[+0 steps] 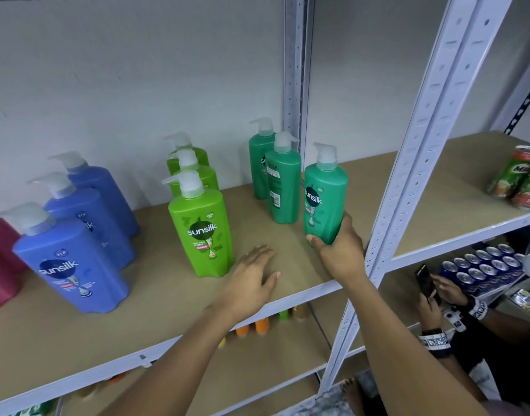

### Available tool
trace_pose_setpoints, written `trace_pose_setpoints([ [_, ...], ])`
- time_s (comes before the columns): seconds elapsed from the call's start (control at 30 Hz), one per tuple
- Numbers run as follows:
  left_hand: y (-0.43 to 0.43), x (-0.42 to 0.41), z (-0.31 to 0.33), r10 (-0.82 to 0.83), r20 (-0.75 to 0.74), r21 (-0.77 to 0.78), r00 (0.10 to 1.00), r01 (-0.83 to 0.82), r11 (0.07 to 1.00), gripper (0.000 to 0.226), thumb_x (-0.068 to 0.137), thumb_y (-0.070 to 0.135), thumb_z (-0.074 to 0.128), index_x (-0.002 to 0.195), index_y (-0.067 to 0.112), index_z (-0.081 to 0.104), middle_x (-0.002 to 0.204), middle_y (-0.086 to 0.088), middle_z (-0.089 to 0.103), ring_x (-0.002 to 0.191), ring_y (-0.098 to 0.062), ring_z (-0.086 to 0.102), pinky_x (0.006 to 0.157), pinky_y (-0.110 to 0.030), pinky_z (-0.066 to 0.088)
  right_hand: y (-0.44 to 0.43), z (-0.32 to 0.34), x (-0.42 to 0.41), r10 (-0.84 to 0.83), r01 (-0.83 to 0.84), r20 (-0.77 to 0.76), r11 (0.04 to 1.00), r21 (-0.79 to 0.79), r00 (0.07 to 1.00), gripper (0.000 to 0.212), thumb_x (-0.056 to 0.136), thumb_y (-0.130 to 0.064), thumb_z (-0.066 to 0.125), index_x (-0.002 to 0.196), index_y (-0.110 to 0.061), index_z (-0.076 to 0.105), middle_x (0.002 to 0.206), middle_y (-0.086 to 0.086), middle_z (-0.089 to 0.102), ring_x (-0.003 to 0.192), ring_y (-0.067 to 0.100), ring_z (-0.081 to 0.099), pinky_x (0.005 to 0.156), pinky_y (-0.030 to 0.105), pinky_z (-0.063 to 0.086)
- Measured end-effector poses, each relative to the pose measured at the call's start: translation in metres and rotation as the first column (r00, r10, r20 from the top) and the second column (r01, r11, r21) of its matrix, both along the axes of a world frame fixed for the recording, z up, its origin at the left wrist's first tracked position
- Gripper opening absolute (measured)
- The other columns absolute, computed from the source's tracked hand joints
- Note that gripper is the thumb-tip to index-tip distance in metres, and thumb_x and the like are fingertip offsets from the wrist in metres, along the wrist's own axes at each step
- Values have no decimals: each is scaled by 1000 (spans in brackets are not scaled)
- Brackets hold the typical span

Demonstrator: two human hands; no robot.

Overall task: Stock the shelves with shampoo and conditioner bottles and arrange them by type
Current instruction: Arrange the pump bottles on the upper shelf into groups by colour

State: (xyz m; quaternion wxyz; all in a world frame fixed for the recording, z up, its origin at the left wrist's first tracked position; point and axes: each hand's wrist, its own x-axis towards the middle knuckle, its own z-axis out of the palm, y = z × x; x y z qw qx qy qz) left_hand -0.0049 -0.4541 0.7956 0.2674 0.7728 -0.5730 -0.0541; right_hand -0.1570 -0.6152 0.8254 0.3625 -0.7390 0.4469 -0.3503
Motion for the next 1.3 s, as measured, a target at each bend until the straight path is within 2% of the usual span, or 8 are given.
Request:
trace_pose_setpoints([
  [0.2,-6,1,-2,17,2,31,1000,-17,999,60,98,47,46,152,20,43,161,3,36,151,-11,26,124,-31,20,1,-5,2,-31,31,-3,999,-31,1000,70,82,-31,82,138,-21,42,119,0,65,107,26,62,86,35,50],
  [0.33,-14,1,8,28,-50,12,998,-27,1000,60,98,39,57,152,15,42,160,-2,37,149,-14,31,120,-18,14,7,-13,0,-73,62,-99,992,-113,992,65,79,-31,82,131,-17,45,122,5,60,112,30,59,93,45,52],
  [0.5,-42,3,20,168,-227,39,959,-164,986,74,94,42,65,155,18,30,140,-13,58,126,-31,56,107,-30,42,43,-27,-15,-77,18,-312,982,-190,947,77,93,-40,63,153,-8,27,149,11,45,135,32,45,111,45,43],
  [0.67,-90,15,22,279,-434,-75,857,-343,936,88,83,44,78,151,17,31,151,-8,46,137,-28,46,112,-37,40,63,-47,-36,-88,-105,-421,904,-414,903,60,101,-55,35,135,-11,58,144,13,52,138,33,43,119,47,32],
  [0.87,-138,39,20,139,-665,-184,733,-342,921,96,72,17,90,150,13,35,145,-3,55,130,-17,53,110,-34,43,59,-52,-50,1,-218,-482,893,-394,876,69,102,-67,22,145,-22,51,157,5,41,151,23,27,127,38,16],
  [0.97,-147,42,17,167,-649,-155,742,-344,926,97,65,32,94,144,21,40,139,3,61,123,-15,58,107,-38,47,58,-51,-51,5,-218,-478,895,-390,878,69,102,-68,20,148,-25,49,159,3,39,152,20,23,127,33,8],
  [1.13,-155,50,7,322,-526,-138,787,-452,881,103,35,72,88,123,35,50,121,11,62,108,-12,64,91,-40,58,58,-53,-50,6,-215,-487,902,-374,874,69,102,-69,20,148,-25,48,159,2,38,153,20,23,127,36,12],
  [1.3,-145,28,18,429,-389,-202,816,-529,824,111,48,54,94,130,11,34,127,-12,36,121,-32,41,99,-44,44,58,-54,-50,2,-214,-490,901,-377,872,69,103,-68,20,147,-24,49,158,3,39,153,20,22,127,40,16],
])
